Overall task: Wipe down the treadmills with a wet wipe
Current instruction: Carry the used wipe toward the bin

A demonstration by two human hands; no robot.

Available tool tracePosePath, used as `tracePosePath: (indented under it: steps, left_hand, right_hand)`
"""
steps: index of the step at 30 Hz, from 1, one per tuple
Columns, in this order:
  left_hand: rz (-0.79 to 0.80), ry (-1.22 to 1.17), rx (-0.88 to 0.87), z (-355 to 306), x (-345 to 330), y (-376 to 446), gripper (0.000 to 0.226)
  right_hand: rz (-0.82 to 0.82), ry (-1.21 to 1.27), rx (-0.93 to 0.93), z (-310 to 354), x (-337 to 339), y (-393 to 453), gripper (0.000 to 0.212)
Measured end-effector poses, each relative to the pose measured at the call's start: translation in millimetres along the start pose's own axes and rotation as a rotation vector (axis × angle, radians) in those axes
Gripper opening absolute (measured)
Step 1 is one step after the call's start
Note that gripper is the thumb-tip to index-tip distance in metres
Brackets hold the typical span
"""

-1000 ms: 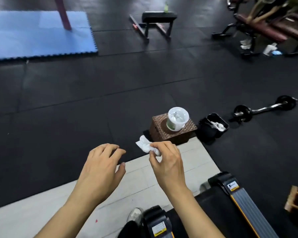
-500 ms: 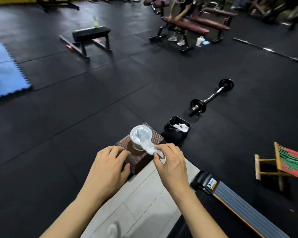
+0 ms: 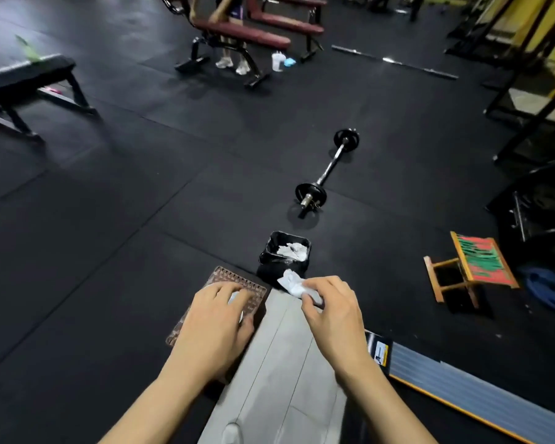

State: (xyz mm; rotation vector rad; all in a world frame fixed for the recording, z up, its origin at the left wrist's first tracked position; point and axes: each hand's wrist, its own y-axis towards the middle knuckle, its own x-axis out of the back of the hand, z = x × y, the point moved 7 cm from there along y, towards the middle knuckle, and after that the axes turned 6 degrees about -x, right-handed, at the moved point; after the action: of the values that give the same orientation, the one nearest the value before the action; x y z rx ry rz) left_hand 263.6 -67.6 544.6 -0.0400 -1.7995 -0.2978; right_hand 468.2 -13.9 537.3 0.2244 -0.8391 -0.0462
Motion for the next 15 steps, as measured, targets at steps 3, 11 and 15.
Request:
tracePosePath:
  steps: [3, 11, 15]
  left_hand:
    - [0.042, -0.040, -0.030, 12.9, -16.8, 41.8, 0.041]
    - [0.076, -0.062, -0.085, 33.4, -78.2, 159.3, 0.038]
    - [0.167, -0.068, -0.021, 49.4, -119.4, 219.9, 0.038]
  right_hand:
    - [-0.020, -0.008, -0.063, -20.3, -9.9, 27.8, 0.022]
    - [-0.024, -0.036, -0.158, -92.6, -46.7, 125.3, 0.025]
    - [0.033, -0.036, -0.180, -138.4, -82.9, 196.6, 0.023]
